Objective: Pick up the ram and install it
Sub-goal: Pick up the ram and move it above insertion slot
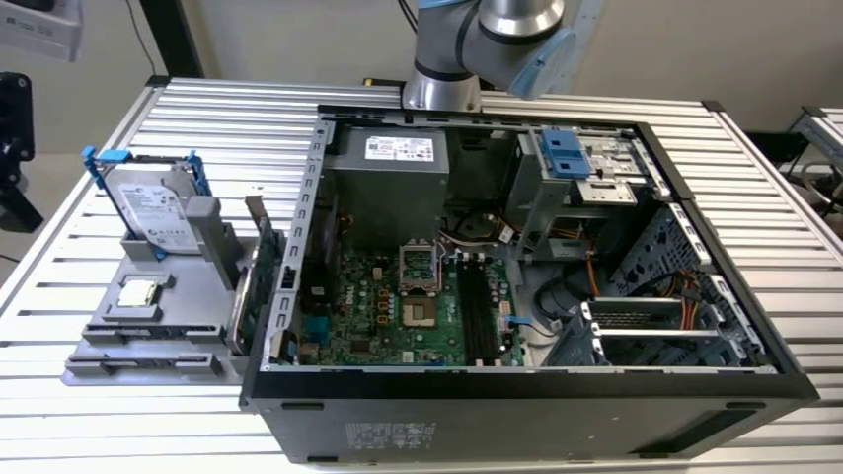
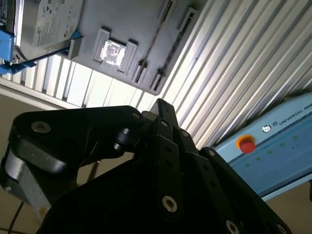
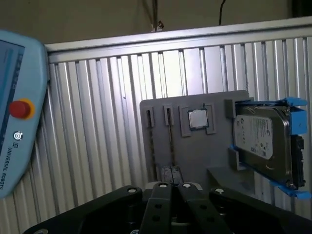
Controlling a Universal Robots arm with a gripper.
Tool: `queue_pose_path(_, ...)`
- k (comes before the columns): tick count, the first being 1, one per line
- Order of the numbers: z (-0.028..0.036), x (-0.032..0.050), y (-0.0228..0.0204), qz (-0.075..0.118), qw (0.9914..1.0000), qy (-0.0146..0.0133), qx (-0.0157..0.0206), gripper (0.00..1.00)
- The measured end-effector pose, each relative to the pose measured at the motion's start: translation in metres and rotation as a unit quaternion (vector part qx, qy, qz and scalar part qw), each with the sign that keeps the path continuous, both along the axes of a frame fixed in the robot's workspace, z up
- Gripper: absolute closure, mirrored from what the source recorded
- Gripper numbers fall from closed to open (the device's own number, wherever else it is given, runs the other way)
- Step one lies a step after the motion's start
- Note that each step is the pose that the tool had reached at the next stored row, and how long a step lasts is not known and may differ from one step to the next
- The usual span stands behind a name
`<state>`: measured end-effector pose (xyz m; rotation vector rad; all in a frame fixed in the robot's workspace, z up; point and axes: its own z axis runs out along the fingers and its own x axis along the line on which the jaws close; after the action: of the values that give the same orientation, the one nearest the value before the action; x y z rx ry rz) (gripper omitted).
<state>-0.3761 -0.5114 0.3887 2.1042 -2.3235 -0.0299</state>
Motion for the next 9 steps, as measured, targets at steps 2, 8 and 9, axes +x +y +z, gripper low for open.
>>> queue_pose_path(2,-0.0004,0.0,0.0,0.018,0.99984,-0.0028,-0.0008,1.0)
queue_pose_path(8,-0.0013,0.0001,0.0,0.066,0.99776,-0.012,-0.0042,1.0)
queue_pose_path(9,-0.0015,0.0,0.0,0.07,0.99748,-0.0124,-0.0049,1.0)
